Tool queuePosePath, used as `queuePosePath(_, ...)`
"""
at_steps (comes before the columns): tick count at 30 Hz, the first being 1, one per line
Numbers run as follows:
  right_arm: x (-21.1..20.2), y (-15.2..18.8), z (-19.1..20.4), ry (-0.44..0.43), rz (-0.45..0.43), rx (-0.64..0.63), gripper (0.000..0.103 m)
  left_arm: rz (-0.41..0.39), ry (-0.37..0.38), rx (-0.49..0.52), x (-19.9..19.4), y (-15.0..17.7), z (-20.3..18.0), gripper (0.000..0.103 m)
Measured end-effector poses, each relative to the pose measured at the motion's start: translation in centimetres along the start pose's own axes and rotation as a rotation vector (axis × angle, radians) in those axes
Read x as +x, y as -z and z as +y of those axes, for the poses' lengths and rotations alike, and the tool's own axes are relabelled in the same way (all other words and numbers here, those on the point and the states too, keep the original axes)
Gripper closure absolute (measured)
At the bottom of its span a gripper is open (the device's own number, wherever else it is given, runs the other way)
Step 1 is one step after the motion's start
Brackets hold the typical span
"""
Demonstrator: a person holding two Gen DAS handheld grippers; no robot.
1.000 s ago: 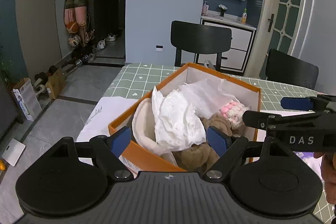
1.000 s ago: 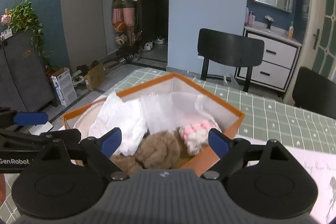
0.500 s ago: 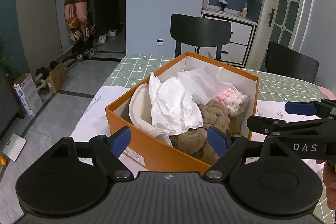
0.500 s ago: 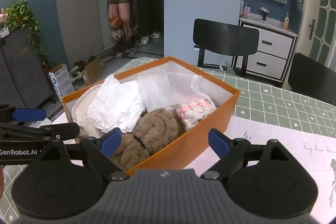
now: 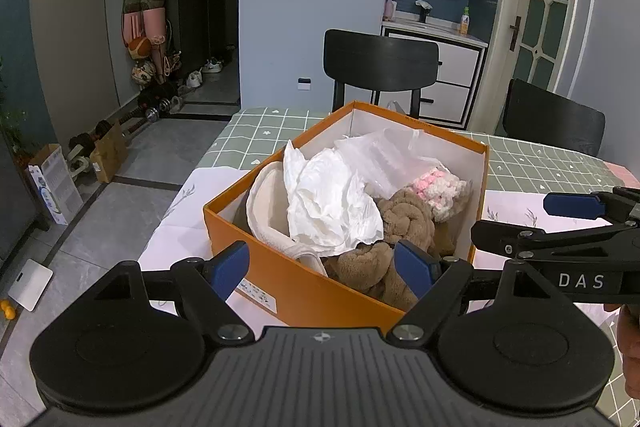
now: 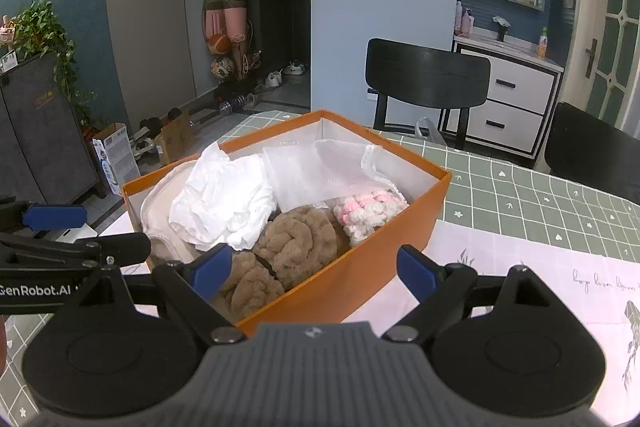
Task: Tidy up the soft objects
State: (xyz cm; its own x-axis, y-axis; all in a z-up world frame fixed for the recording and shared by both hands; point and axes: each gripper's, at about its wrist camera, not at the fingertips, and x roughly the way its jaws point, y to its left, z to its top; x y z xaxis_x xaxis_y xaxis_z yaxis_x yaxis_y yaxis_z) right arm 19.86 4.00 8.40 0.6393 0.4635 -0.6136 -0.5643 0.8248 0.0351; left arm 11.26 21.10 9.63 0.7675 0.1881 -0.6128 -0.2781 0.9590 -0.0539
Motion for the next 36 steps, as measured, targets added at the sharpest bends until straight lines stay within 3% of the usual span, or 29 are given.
queuePosePath(36,0.26,0.72,-0.63,0.012,0.007,0.005,0.015,-0.003,0.011,0.003,-0.52,-0.1,0.2,0.007)
